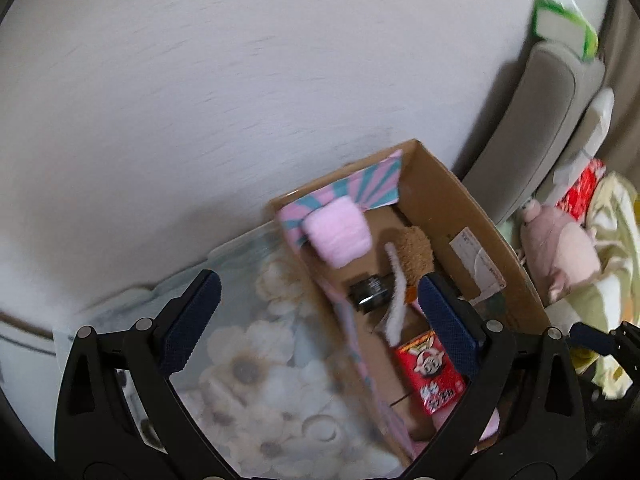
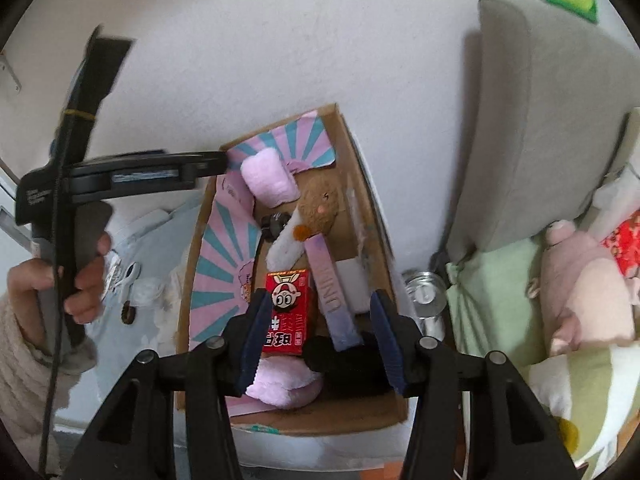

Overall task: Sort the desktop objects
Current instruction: 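Open both grippers to release the wristband and UNMV box into the box, then move both grippers back over the bed toward the scrunchie and clear box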

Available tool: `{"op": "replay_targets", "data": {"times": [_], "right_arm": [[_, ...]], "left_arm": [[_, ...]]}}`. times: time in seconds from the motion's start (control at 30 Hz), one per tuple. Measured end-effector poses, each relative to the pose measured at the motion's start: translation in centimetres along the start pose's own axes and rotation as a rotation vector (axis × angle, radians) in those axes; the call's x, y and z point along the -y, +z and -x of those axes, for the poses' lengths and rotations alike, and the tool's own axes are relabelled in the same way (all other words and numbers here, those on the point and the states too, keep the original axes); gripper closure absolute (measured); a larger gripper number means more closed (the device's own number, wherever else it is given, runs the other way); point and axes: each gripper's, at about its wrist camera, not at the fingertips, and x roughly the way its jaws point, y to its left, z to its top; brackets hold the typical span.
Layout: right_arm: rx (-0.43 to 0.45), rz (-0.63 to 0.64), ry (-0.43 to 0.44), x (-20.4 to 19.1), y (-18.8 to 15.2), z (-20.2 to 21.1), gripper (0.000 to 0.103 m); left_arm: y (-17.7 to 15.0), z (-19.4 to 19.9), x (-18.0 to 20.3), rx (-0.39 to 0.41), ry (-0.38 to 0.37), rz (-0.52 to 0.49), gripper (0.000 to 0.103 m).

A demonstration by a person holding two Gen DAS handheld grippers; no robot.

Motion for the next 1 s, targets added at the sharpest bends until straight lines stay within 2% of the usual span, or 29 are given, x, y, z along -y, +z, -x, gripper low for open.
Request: {"op": "replay_targets", "data": {"times": [0.13,0.2,0.5,0.67,0.77,0.8,0.87,0.93,0.97,1.0], "right_arm": [[0.053,-0.02,-0.002,-0.3,-0.4,1.4,0.056],[0.063,-0.025,-0.007,-0.6,-0.5,1.9,0.056],[0.112,0.009,0.003,-3.7,-1.3,3.6,0.055],[0.143,0.083,0.004,-6.1,-1.4,4.3,0.055],[0.216,0.123,-0.014,-7.6,-1.3,5.3,0.055],[0.247,0.195,0.033,-8.2,-1.3,5.8,0.055],[0.344,0.243,0.029,-9.5,-1.4,7.3,0.055],[0.406,0.296,0.047,-11.0,-1.5,8.2,0.046],[0.414,0.321,0.051,-11.8,-1.4,8.4,0.027],[0.415,0.335,0.047,-12.4,-1.3,8.4,0.013]], "left_arm": [[-1.7,1.2,-3.5,-0.038,-0.04,0.067,0.004],[-2.7,1.6,-5.2,-0.05,-0.037,0.09,0.004],[-6.5,4.8,-12.0,-0.031,0.044,0.147,0.004],[-7.4,7.4,-16.6,0.024,0.092,0.214,0.004],[-8.1,9.1,-18.8,0.066,0.109,0.253,0.004],[-8.4,9.5,-19.5,0.076,0.117,0.262,0.004],[-9.1,10.5,-21.0,0.092,0.14,0.284,0.004],[-10.1,11.3,-22.4,0.107,0.159,0.309,0.004],[-10.5,11.6,-23.0,0.112,0.167,0.32,0.004],[-11.1,11.9,-23.7,0.115,0.175,0.333,0.003]]}}
